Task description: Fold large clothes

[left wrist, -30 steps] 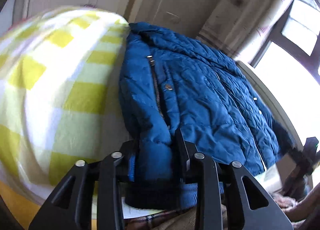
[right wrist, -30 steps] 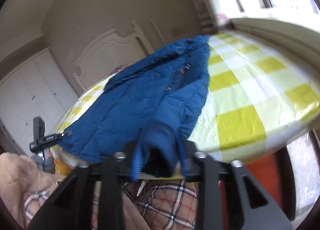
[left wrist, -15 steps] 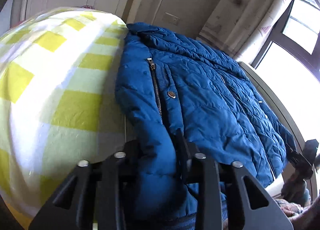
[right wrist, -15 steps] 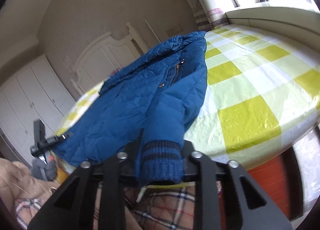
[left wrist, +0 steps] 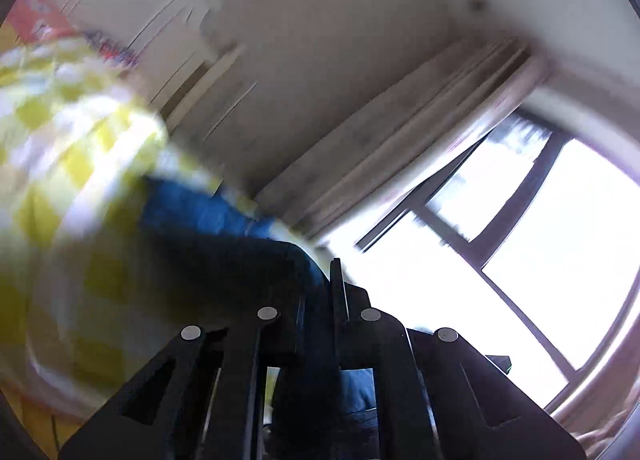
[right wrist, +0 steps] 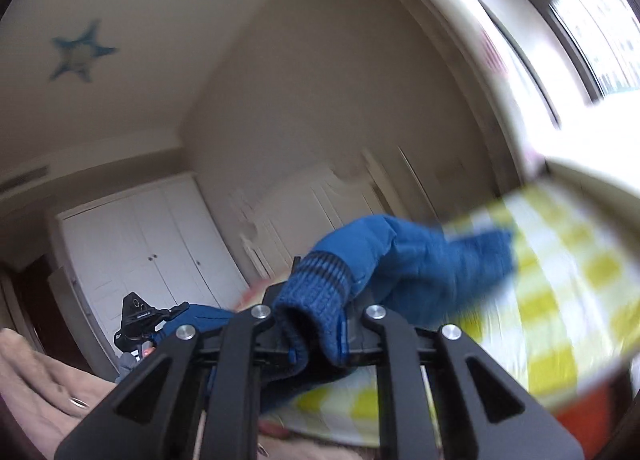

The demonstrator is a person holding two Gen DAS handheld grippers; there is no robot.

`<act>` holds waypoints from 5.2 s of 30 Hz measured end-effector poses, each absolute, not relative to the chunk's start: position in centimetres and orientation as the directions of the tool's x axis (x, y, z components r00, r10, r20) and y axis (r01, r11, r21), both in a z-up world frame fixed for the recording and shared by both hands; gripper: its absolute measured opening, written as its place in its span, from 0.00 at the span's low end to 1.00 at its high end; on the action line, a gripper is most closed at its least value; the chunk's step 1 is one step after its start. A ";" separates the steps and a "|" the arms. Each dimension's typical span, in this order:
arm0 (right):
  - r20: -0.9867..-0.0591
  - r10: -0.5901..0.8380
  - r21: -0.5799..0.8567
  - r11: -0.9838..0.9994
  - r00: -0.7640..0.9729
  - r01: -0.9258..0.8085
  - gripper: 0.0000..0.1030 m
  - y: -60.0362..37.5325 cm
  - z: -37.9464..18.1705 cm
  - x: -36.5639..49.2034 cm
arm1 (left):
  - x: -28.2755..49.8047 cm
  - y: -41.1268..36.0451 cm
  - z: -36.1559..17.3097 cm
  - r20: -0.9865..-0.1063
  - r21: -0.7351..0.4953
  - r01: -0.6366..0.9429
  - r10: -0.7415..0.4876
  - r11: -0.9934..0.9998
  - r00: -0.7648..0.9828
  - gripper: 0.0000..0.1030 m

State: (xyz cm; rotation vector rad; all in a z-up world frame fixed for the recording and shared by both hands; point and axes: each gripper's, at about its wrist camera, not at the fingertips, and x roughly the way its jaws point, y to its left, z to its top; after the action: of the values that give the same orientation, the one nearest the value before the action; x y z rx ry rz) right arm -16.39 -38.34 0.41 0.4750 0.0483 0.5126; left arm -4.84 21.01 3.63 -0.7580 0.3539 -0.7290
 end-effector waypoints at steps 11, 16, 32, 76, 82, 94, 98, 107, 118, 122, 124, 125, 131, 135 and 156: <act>-0.267 0.384 0.558 0.810 0.884 -0.183 0.25 -40.1 0.1 5.6 | 17.2 19.4 0.1 -0.292 -0.877 0.141 -0.742 0.460 0.603 0.10; -0.348 0.401 0.742 0.670 0.847 -0.012 0.71 -44.5 -6.5 11.9 | 24.1 23.5 -5.4 -0.391 -0.898 -0.096 -0.680 0.429 0.621 0.15; -0.662 0.295 0.370 0.928 0.689 -0.042 0.73 -44.4 -9.3 19.1 | 28.5 13.1 -4.6 -0.689 -0.295 0.370 -0.465 0.881 0.557 0.15; -0.748 0.208 0.310 0.949 0.630 0.056 0.66 -43.1 -12.7 28.9 | 37.5 14.5 -9.0 -0.783 -0.272 0.038 -0.244 0.962 0.572 0.70; -0.605 0.276 0.341 0.937 0.747 -0.070 0.76 -42.8 -6.4 18.9 | 27.7 21.7 -2.8 -0.582 -0.471 0.033 -0.339 0.881 0.739 0.83; -0.498 0.374 0.405 0.898 0.783 -0.172 0.83 -40.6 -12.0 -0.9 | 10.6 19.3 -9.3 -0.608 -0.463 0.238 -0.501 0.854 0.616 0.89; -0.491 0.395 0.438 0.882 0.776 -0.172 0.82 -40.4 -13.7 -0.6 | 10.7 17.6 -10.3 -0.622 -0.452 0.248 -0.502 0.857 0.601 0.93; -0.462 0.345 0.435 0.891 0.817 -0.130 0.29 -40.1 -14.8 -0.8 | 10.7 16.7 -10.2 -0.568 -0.493 0.256 -0.530 0.832 0.630 0.53; -0.496 0.348 0.379 0.911 0.796 -0.162 0.20 -38.7 -13.9 -3.4 | 5.3 17.7 -9.6 -0.553 -0.496 0.267 -0.538 0.826 0.636 0.36; -0.518 0.349 0.387 0.910 0.781 -0.150 0.31 -39.0 -14.1 -4.3 | 4.9 17.9 -9.8 -0.553 -0.503 0.249 -0.529 0.828 0.643 0.47; -0.541 0.298 0.364 0.926 0.787 -0.100 0.46 -39.5 -12.9 -4.3 | 4.7 18.5 -8.9 -0.572 -0.461 0.191 -0.455 0.867 0.682 0.70; -0.534 0.272 0.354 0.932 0.801 -0.080 0.54 -39.5 -12.0 -4.4 | 4.4 18.8 -7.9 -0.566 -0.436 0.159 -0.407 0.886 0.717 0.76; -0.282 0.175 0.152 0.979 0.943 -0.136 0.98 -33.3 -2.3 -3.7 | 3.5 14.2 2.3 -0.362 -0.229 0.212 -0.285 0.950 0.888 0.96; -0.317 0.212 0.108 0.976 0.925 -0.187 0.98 -25.9 -1.3 1.5 | 9.3 7.6 3.1 -0.443 -0.208 0.234 -0.304 0.950 0.843 0.96; -0.633 0.251 -0.107 0.909 0.733 -0.403 0.82 -19.0 -0.8 14.3 | 25.2 -1.0 -2.0 -0.747 0.016 0.350 -0.221 0.937 0.627 0.96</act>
State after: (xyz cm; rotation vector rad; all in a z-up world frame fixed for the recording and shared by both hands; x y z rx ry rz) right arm 14.34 -18.99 -0.78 -0.2447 0.6569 0.3636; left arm 25.15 -1.03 -1.96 0.1657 0.8316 -0.3289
